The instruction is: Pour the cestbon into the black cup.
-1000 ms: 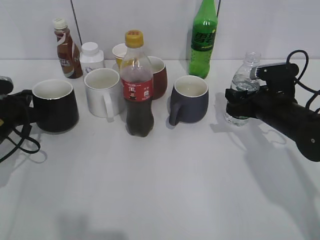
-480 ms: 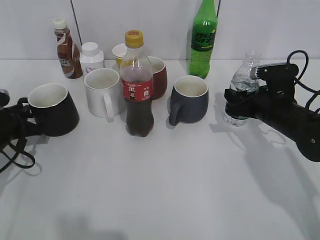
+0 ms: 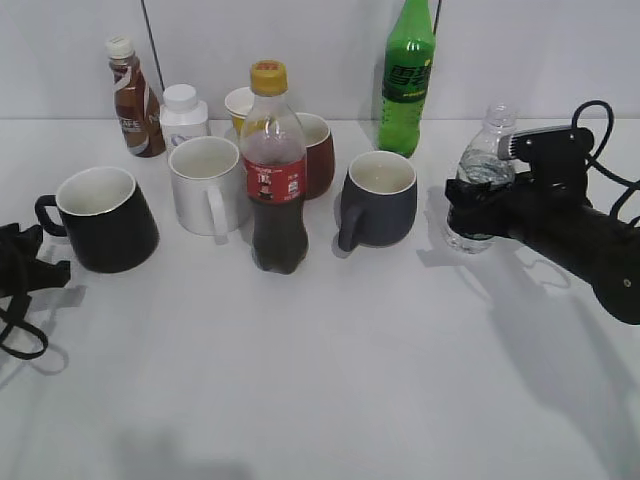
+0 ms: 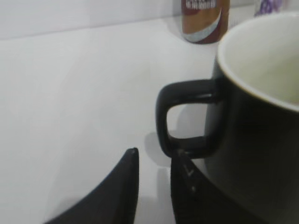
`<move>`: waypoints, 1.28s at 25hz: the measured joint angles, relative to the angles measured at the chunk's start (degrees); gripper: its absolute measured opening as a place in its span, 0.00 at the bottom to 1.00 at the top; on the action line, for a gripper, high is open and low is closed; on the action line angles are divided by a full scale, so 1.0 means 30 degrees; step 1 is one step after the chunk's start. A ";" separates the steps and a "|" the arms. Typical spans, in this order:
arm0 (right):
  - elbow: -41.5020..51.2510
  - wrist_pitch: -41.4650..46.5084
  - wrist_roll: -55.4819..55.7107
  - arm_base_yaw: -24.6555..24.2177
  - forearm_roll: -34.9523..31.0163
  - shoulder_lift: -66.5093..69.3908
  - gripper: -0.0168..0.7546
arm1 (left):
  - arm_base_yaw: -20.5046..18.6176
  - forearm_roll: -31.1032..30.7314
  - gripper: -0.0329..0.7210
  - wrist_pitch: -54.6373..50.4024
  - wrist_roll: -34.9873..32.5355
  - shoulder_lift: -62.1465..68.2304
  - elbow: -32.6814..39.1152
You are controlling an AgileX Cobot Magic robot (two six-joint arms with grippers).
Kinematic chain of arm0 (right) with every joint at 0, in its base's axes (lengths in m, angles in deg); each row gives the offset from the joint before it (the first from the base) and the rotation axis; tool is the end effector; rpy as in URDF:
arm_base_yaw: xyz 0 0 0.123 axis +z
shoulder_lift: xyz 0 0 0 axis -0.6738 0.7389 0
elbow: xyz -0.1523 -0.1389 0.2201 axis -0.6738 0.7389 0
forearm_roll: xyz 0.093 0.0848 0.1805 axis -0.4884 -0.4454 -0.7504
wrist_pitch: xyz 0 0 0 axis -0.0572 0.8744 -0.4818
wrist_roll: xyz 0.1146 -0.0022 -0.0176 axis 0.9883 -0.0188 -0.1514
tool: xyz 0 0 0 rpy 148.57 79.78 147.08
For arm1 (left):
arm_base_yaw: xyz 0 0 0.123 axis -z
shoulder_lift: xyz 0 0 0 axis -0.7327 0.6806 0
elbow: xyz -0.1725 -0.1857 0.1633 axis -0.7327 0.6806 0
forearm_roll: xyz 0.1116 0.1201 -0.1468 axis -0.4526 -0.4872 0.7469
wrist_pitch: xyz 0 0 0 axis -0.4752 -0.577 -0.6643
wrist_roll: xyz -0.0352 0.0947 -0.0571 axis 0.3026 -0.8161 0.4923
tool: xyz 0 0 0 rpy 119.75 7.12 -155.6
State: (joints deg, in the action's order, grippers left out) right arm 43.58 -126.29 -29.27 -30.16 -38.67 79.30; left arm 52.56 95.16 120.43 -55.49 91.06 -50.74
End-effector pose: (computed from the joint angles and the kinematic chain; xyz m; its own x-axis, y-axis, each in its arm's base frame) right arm 0.3600 0.0920 0.1288 -0.2921 -0.0475 -0.9552 -0.3168 0.9472 0.0497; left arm 0.3065 -0.0146 0.1170 -0.3325 0.1067 -0.9371 0.0014 0.9936 0.1126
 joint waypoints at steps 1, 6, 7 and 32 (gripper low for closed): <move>0.0000 0.0000 0.0000 0.0000 0.0073 0.0000 0.68 | 0.0000 0.0072 0.31 0.0000 0.0000 -0.0350 0.0221; 0.0000 -0.0755 0.0000 0.0000 0.0271 0.0000 0.85 | 0.0000 0.0711 0.32 0.0000 0.0000 -0.2022 0.0810; 0.0000 -0.0810 0.0000 0.0000 0.0271 0.0000 0.86 | 0.0000 0.0757 0.32 0.0000 0.0000 -0.2301 0.0888; 0.0000 1.4721 0.0282 0.0835 0.1996 -1.7453 0.87 | 0.0000 0.1621 0.64 -2.7561 0.0000 -2.2854 -0.2818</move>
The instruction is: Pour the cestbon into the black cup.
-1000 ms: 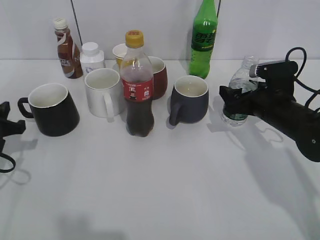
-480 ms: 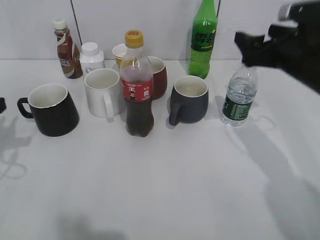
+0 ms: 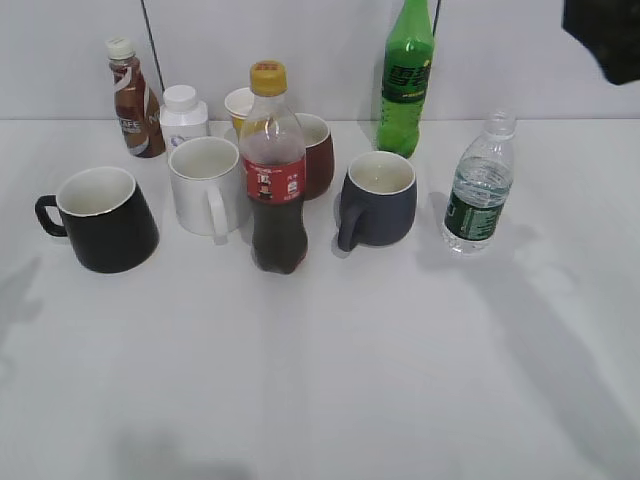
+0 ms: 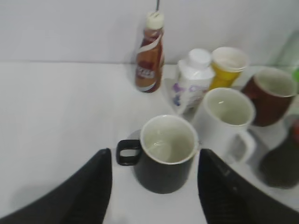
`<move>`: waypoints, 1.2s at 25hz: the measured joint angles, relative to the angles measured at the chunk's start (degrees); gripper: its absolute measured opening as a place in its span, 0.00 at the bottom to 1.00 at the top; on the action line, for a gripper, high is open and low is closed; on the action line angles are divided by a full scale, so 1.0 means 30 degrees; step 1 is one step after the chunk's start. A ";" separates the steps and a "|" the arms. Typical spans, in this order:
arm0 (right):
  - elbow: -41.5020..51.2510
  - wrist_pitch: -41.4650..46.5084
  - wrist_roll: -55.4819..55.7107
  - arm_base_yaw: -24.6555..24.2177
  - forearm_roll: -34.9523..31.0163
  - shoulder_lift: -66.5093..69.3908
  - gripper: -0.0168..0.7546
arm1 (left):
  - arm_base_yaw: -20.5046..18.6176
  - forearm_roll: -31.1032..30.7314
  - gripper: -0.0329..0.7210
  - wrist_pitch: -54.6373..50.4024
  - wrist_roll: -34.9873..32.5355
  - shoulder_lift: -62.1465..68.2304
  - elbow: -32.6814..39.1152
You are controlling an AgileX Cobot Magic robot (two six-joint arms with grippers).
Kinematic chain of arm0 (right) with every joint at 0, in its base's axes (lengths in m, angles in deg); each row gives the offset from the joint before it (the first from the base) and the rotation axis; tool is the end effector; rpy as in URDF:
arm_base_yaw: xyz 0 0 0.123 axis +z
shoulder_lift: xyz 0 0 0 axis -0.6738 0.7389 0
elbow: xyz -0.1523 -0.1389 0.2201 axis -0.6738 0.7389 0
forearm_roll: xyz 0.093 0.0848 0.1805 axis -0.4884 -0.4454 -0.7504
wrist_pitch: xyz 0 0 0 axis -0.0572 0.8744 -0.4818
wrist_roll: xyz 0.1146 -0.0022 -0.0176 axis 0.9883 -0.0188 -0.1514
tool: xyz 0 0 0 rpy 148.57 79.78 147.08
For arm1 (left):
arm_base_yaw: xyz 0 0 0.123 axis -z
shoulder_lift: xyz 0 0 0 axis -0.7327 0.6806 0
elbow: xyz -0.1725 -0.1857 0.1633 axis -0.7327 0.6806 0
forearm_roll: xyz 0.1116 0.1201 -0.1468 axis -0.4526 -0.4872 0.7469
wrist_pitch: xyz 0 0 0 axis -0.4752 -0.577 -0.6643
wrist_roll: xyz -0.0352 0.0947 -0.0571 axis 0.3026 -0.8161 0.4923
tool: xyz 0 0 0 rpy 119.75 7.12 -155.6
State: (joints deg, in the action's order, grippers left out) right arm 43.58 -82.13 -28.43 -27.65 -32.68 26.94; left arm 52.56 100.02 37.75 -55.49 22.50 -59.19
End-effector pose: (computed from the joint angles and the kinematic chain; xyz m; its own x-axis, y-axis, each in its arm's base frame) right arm 0.2329 0.0678 0.3360 -0.1093 -0.1659 -0.9801 -0.3246 0.9379 -0.1226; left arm 0.1516 -0.0204 0.3027 -0.4262 -0.0502 -0.9033 0.1021 0.9894 -0.1031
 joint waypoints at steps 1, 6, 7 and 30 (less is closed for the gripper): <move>0.0000 0.1520 0.0039 0.0298 0.0000 -0.1049 0.86 | 0.0000 -0.0064 0.65 -0.1117 0.0000 -0.1416 -0.0367; -0.0019 0.8373 0.0135 0.2456 -0.0337 -0.6640 0.83 | 0.0000 -0.0136 0.66 -0.5498 0.0000 -0.5507 -0.1110; -0.0019 0.9896 0.0135 0.2806 -0.0429 -0.7932 0.83 | 0.0000 -0.0186 0.66 -0.6572 0.0000 -0.6203 -0.1110; 0.3422 2.4584 0.0322 0.3128 -0.1576 -1.9688 0.80 | 0.0000 -0.3710 0.62 -1.5964 0.3070 -1.4931 0.0395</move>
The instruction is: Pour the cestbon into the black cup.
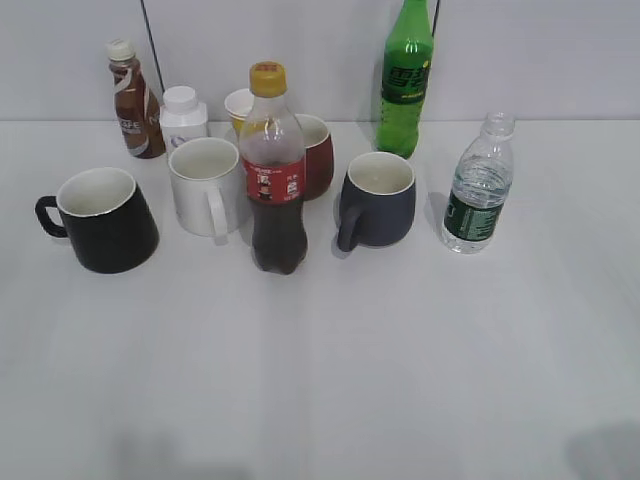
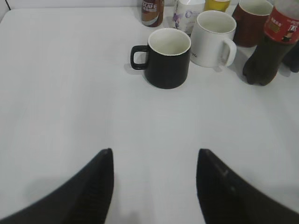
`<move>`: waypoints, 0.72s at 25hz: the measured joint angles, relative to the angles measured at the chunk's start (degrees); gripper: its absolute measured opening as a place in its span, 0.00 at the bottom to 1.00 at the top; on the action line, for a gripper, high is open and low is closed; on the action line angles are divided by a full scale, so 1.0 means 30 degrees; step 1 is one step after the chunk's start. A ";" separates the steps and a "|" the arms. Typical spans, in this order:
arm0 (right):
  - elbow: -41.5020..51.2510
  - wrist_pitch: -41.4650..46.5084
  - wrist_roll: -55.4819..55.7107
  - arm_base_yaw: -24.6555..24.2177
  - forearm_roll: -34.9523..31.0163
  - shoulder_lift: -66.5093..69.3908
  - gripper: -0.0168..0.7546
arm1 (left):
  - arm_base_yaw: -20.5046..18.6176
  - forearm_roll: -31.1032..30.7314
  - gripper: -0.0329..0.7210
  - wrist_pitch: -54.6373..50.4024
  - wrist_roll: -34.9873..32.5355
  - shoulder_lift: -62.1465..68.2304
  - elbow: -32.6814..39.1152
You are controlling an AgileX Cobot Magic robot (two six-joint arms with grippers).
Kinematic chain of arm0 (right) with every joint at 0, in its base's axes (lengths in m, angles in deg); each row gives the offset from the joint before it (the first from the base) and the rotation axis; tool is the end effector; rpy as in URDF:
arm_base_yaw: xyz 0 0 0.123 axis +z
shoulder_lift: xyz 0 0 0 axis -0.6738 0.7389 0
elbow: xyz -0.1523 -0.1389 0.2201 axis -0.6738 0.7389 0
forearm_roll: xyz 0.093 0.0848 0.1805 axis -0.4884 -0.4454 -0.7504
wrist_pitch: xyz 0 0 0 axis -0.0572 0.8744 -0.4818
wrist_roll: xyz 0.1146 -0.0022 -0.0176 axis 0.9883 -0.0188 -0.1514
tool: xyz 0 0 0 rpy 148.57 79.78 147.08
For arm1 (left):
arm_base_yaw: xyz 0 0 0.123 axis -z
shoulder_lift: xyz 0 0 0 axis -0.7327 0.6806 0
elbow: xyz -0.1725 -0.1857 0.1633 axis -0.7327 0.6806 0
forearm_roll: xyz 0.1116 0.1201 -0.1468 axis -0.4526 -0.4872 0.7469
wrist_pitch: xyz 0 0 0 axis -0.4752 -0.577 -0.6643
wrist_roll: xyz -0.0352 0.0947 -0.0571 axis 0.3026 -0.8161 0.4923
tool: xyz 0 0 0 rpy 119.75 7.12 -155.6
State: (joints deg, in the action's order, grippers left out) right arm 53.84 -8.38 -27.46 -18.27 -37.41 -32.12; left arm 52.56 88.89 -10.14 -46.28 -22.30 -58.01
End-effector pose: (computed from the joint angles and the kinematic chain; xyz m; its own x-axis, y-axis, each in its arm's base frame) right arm -0.0041 -0.0199 0.2580 -0.5125 -0.1833 -0.8389 -0.2745 0.9607 -0.0422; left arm -0.0231 -0.0004 0.2581 -0.4910 -0.0031 -0.8711 0.0898 0.9945 -0.0542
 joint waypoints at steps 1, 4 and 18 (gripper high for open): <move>0.0000 0.0002 0.0037 0.0000 0.0000 0.0000 0.80 | 0.0000 0.0000 0.62 0.0000 0.0000 0.0000 0.0000; 0.0000 -0.0041 0.0037 0.0000 -0.0015 0.0000 0.79 | 0.0000 0.0000 0.62 0.0000 0.0000 0.0000 0.0000; 0.0000 -0.0158 0.0037 -0.4608 -0.0077 -0.2252 0.79 | -0.0327 -0.0007 0.59 0.0106 0.0000 -0.1163 0.0023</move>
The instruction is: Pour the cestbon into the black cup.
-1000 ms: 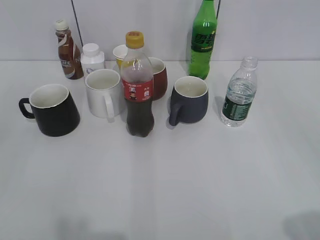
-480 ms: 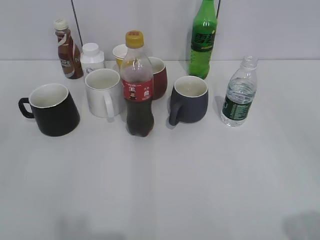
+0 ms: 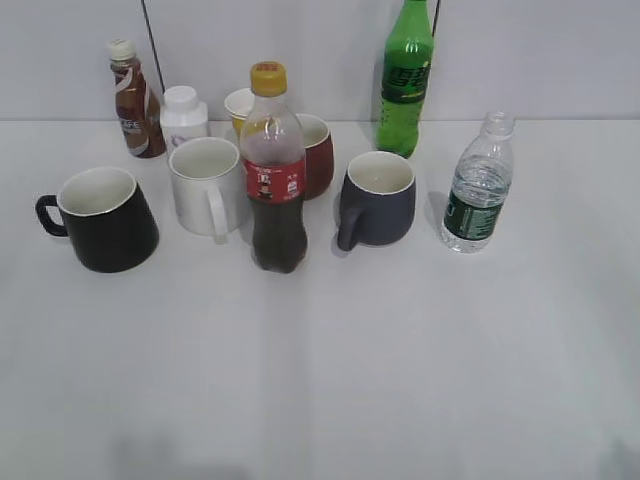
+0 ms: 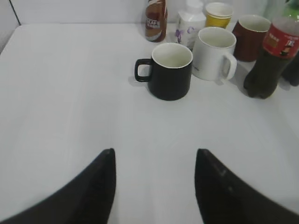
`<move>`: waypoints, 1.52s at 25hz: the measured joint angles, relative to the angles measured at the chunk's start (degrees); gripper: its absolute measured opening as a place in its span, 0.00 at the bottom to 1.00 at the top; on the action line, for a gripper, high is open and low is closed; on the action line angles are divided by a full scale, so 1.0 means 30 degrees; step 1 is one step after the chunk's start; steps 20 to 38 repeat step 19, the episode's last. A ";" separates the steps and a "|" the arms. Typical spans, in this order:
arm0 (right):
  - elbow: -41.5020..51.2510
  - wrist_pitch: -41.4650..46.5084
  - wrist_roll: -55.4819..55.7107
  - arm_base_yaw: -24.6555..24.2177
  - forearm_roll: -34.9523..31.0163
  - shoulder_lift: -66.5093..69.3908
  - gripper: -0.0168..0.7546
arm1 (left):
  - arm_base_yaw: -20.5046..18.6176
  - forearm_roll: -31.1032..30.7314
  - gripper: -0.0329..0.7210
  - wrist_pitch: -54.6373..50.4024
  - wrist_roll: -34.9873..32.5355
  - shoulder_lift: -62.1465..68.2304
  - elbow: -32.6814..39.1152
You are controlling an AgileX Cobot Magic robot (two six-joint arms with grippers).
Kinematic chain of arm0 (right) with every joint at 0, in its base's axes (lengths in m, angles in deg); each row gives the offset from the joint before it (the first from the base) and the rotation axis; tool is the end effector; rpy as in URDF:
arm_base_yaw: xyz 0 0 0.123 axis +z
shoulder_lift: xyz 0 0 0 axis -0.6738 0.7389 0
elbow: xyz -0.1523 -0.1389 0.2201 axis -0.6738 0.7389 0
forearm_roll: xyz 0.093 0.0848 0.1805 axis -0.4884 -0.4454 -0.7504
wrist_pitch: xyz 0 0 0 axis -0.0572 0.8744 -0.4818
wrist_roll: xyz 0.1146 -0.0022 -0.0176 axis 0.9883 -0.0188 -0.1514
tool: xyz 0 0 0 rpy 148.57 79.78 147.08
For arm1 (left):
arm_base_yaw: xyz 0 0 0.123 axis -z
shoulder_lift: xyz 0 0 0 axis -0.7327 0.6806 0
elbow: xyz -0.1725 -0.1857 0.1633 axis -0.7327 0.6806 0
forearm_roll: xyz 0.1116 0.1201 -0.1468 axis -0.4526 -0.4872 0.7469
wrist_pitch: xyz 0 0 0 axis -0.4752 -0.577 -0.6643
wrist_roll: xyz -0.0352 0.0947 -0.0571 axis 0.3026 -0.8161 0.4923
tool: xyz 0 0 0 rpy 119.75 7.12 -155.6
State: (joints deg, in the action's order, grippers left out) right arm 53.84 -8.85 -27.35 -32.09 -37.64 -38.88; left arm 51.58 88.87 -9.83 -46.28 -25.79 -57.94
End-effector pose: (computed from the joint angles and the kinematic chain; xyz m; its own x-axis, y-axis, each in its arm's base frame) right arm -0.0239 -0.0206 0.2564 -0.4337 -0.0332 -0.9004 -0.0354 0.9992 -0.0198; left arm -0.0308 -0.0002 0.2567 -0.4333 -0.0160 -0.9011 0.0760 0.9956 -0.0542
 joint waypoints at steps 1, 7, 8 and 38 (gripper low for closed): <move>0.0000 0.0025 0.0000 -0.0240 0.0000 -0.0237 0.79 | -0.0129 0.0000 0.59 0.0000 0.0000 0.0000 0.0000; 0.0000 -0.0058 0.0000 -0.0435 0.0134 -0.0381 0.79 | -0.0277 -0.0006 0.59 0.0018 0.0000 -0.0019 0.0000; 0.0000 -0.0058 0.0000 -0.0435 0.0155 -0.0381 0.79 | -0.0277 -0.0006 0.59 0.0018 0.0000 -0.0019 0.0000; 0.0000 -0.0058 0.0037 -0.0435 0.0155 -0.0381 0.79 | -0.0277 -0.0006 0.54 0.0018 0.0000 -0.0019 0.0000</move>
